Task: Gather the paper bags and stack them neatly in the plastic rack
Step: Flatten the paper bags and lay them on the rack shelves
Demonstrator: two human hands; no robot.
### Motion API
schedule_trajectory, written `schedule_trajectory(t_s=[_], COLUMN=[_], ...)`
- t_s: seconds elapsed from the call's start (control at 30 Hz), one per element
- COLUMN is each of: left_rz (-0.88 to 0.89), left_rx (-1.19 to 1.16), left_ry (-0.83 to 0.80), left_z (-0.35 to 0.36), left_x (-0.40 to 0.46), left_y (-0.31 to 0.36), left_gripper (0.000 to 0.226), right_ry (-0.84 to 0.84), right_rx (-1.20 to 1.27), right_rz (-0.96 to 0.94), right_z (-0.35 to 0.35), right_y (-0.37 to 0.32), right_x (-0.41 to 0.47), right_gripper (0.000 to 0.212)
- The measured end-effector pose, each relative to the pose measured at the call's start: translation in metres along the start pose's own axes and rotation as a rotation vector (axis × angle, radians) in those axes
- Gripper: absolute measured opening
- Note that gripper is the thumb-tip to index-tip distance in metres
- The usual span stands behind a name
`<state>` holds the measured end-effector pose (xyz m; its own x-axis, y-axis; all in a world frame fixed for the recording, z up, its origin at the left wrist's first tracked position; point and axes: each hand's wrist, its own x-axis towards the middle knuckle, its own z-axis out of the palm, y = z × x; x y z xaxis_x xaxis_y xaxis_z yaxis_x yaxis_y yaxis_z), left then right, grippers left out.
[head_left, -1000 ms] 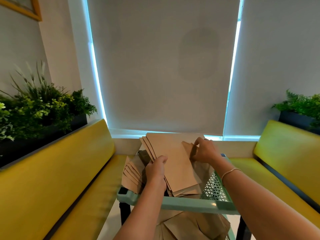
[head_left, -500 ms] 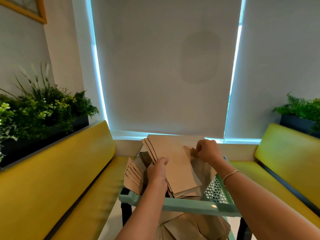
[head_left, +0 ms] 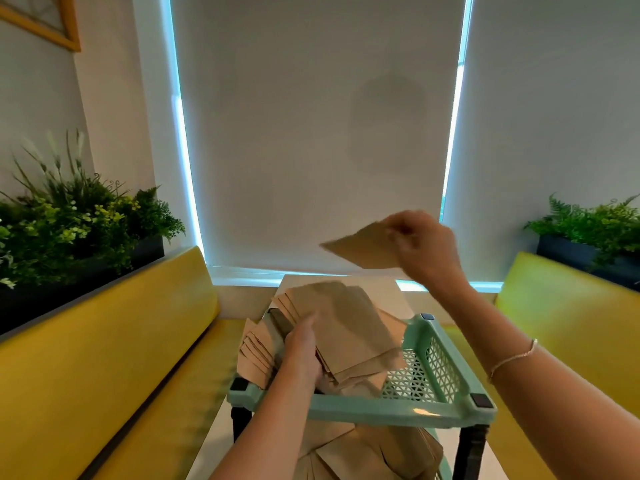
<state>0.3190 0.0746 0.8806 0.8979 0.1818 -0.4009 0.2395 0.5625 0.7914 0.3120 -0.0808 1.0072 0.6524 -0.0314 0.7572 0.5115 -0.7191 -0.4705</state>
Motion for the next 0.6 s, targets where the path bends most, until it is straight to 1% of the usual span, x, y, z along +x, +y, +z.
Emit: schedule_trajectory(t_s=[0.03, 0.07, 0.13, 0.17, 0.23, 0.3, 0.33, 0.37, 0.43, 0.47, 0.5, 0.53, 0.57, 0.6], left_rz=[-0.008, 0.001, 0.006, 0.004, 0.067, 0.145, 0.177, 0.208, 0.252, 0.268, 0.301, 0.337, 0.375, 0.401], left_rx=[0.011, 0.015, 0.035, 0.054, 0.075, 0.045, 0.036, 0.047, 0.053, 0.040, 0.055, 0.071, 0.129, 0.185], left_ry=[-0.023, -0.040, -0.082, -0.083, -0.056, -0.076, -0.090, -0.106, -0.173, -0.230, -0.288, -0.352, -0.392, -0.425], left_z=[0.001, 0.003, 0.004, 0.005, 0.006, 0.005, 0.005, 0.007, 0.016, 0.020, 0.025, 0.030, 0.034, 0.038], left_x=[-0.004, -0.004, 0.001, -0.001, -0.009, -0.008, -0.007, -0.010, -0.016, -0.018, -0.022, -0.028, -0.031, -0.034], left_y=[0.002, 0.004, 0.005, 0.006, 0.007, 0.007, 0.006, 0.008, 0.010, 0.012, 0.012, 0.012, 0.010, 0.007], left_gripper=[0.042, 0.051, 0.080, 0.084, 0.067, 0.049, 0.041, 0.034, 0.023, 0.023, 0.023, 0.022, 0.019, 0.021], right_ry=[-0.136, -0.285, -0.538, -0.647, -0.830, -0.933, -0.906, -0.797, -0.439, -0.325, -0.285, -0.292, -0.322, -0.345], right_rx=[-0.005, -0.021, -0.069, -0.105, -0.160, -0.123, -0.061, 0.005, 0.129, 0.242, 0.414, 0.610, 0.769, 0.852], right_rz=[-0.035, -0.066, -0.114, -0.124, -0.140, -0.131, -0.094, -0.018, 0.269, 0.443, 0.597, 0.700, 0.756, 0.776], right_z=[0.005, 0.012, 0.026, 0.030, 0.034, 0.031, 0.028, 0.025, 0.021, 0.018, 0.015, 0.012, 0.010, 0.008], right_y=[0.000, 0.002, 0.009, 0.012, 0.015, 0.017, 0.019, 0.022, 0.031, 0.036, 0.042, 0.048, 0.054, 0.061], right_x=[-0.010, -0.020, -0.038, -0.047, -0.057, -0.060, -0.059, -0.056, -0.046, -0.043, -0.041, -0.040, -0.040, -0.043], right_gripper=[0.023, 0.021, 0.018, 0.017, 0.016, 0.016, 0.019, 0.026, 0.053, 0.064, 0.066, 0.060, 0.050, 0.043])
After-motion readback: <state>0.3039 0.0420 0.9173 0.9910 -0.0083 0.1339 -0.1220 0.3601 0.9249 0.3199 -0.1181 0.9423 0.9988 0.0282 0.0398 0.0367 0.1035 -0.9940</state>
